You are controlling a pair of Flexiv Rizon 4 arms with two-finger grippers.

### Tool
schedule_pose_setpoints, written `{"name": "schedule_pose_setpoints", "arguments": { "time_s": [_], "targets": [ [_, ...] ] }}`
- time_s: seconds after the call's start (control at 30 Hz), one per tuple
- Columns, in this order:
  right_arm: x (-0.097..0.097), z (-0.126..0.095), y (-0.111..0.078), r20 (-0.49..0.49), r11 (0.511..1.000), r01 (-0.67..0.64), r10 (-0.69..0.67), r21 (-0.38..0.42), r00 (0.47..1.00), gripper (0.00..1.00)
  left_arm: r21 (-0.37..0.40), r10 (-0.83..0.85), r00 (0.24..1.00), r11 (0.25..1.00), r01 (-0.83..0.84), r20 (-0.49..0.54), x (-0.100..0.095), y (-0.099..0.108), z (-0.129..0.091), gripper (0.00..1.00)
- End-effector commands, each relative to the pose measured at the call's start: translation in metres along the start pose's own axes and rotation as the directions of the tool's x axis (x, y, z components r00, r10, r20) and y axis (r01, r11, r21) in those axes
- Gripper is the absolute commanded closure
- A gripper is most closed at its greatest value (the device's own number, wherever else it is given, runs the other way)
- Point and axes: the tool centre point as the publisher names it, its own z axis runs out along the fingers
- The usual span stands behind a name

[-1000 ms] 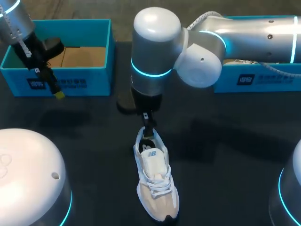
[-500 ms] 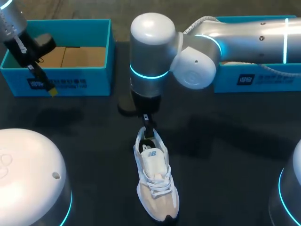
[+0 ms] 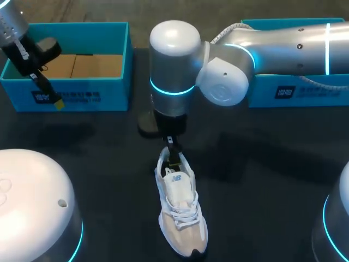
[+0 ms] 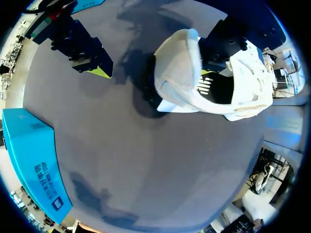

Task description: Take the shoe out of the shoebox, open the shoe tongue, remove and reinsert the insole, then place the shoe into the shoebox

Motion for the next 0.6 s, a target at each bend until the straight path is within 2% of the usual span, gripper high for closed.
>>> {"name": "schedule_pose_setpoints", "arguments": {
  "time_s": [0.03, 0.33, 0.37, 0.4, 0.43, 0.5, 0.53, 0.57, 0.6],
  "targets": [
    [0.006, 0.000, -0.001, 0.006, 1.000, -0.004, 0.005, -0.005, 1.000, 0.00, -0.009, -0.002, 1.000, 1.000, 0.002, -0.009, -0.005, -0.004, 0.001, 0.00],
    [-0.002, 0.010, 0.001, -0.003, 1.000, -0.005, 0.005, -0.019, 1.000, 0.00, -0.014, -0.034, 0.999, 0.999, 0.034, -0.014, -0.013, -0.003, 0.000, 0.00],
    [-0.003, 0.011, 0.001, -0.004, 1.000, -0.005, 0.005, -0.020, 1.000, 0.10, -0.014, -0.040, 0.999, 0.999, 0.040, -0.013, -0.013, -0.002, 0.000, 0.00],
    [-0.004, 0.012, 0.001, -0.004, 1.000, -0.005, 0.005, -0.021, 1.000, 0.27, -0.014, -0.044, 0.999, 0.999, 0.044, -0.011, -0.014, -0.001, -0.001, 0.00],
    [-0.004, 0.013, 0.001, -0.005, 1.000, -0.006, 0.006, -0.023, 1.000, 0.51, -0.014, -0.048, 0.999, 0.999, 0.048, -0.009, -0.014, 0.000, -0.002, 0.00],
    [-0.006, 0.014, 0.001, -0.007, 1.000, -0.009, 0.009, -0.025, 1.000, 0.66, -0.012, -0.056, 0.998, 0.998, 0.056, -0.006, -0.014, 0.002, -0.003, 0.00],
    [-0.006, 0.015, 0.001, -0.007, 1.000, -0.010, 0.010, -0.026, 1.000, 0.79, -0.012, -0.058, 0.998, 0.998, 0.058, -0.005, -0.014, 0.003, -0.004, 0.00],
    [-0.006, 0.015, 0.001, -0.006, 1.000, -0.012, 0.012, -0.027, 1.000, 0.98, -0.012, -0.061, 0.998, 0.998, 0.061, -0.004, -0.015, 0.004, -0.005, 0.00],
    [-0.006, 0.015, 0.001, -0.004, 0.999, -0.016, 0.016, -0.027, 1.000, 1.00, -0.011, -0.065, 0.998, 0.998, 0.065, -0.002, -0.015, 0.005, -0.005, 0.00]
  ]
}}
